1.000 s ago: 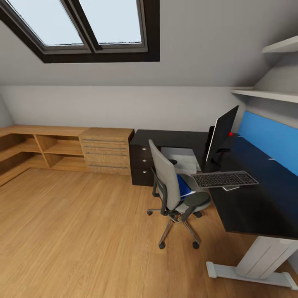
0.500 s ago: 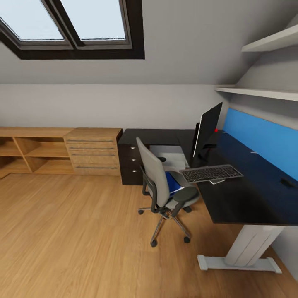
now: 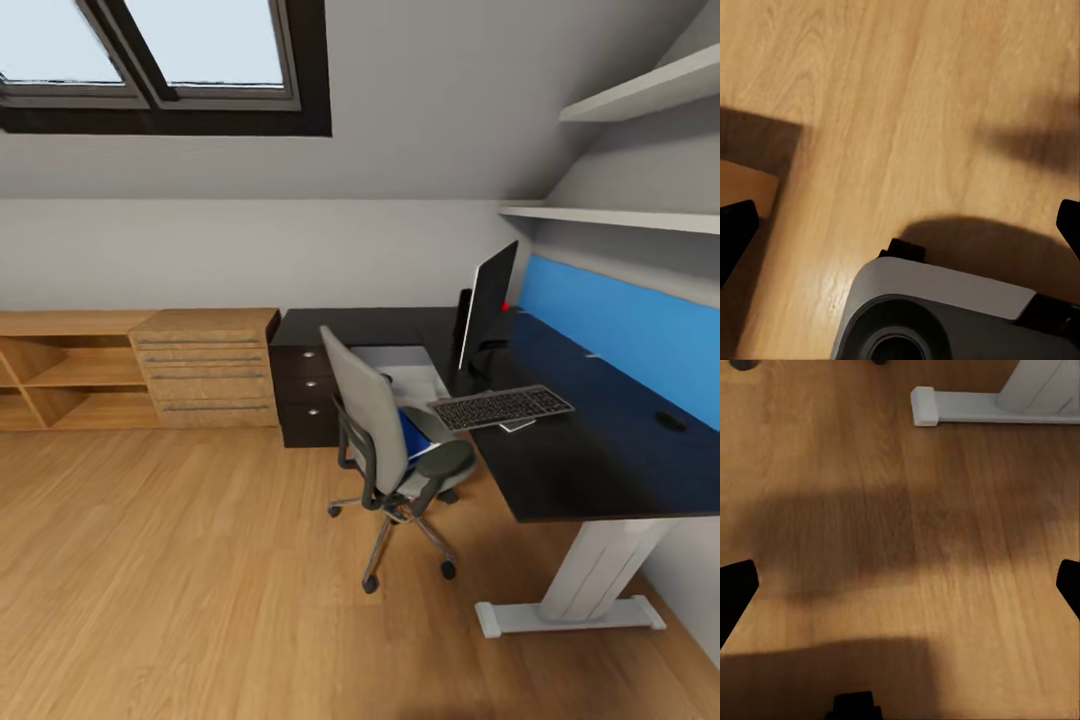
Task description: In the bedroom, organize the workspace by keeping the computer under the desk, ensuring the monitor is on the desk, placing the keyboard on the desk next to the monitor, placing the mouse on the desk next to the keyboard, moving the folder from the swivel chair onto the desk next to the mouse, stacking the notebook on top of the folder with the pen on top of the notebook, and positioning the swivel chair next to the desk.
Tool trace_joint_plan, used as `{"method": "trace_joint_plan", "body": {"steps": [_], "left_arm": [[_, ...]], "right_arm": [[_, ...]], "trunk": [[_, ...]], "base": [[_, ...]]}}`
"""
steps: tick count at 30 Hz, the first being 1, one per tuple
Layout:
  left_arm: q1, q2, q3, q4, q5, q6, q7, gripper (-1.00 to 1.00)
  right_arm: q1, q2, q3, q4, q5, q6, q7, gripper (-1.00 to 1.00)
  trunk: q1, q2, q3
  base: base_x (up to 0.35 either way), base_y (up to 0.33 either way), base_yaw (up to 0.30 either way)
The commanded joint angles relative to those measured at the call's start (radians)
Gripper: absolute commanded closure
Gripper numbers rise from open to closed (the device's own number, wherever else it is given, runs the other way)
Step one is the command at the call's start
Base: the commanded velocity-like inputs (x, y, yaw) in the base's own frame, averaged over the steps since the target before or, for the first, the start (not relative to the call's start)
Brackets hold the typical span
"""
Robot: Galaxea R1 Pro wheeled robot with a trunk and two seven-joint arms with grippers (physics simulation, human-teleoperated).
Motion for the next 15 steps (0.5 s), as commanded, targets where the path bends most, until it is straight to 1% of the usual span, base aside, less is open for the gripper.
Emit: {"method": "trace_joint_plan", "body": {"steps": [1,8,11,15], "left_arm": [[0.0,0.0,0.003,0.0,0.001,-0.001,0.0,-1.0],[0.0,0.0,0.003,0.0,0.002,-0.001,0.002,-1.0],[0.0,-0.001,0.003,0.0,0.001,-0.002,0.001,-1.0],[0.0,-0.001,0.003,0.0,0.001,-0.003,0.0,-1.0]], "right_arm": [[-0.001,0.0,-0.005,0.001,0.011,-0.002,-0.006,-1.0],[-0.001,0.0,-0.004,0.001,0.011,-0.001,-0.006,-1.0],[-0.001,0.0,-0.004,0.001,0.011,-0.001,-0.006,-1.0],[-0.001,0.0,-0.004,0.001,0.011,-0.001,-0.006,-1.0]], "trunk": [[0.004,-0.008,-0.004],[0.031,-0.057,-0.026],[0.042,-0.078,-0.035],[0.058,-0.106,-0.048]], "base": [[0.0,0.314,-0.005],[0.0,0.312,-0.002],[0.0,0.103,0.0],[0.0,0.033,0.0]]}}
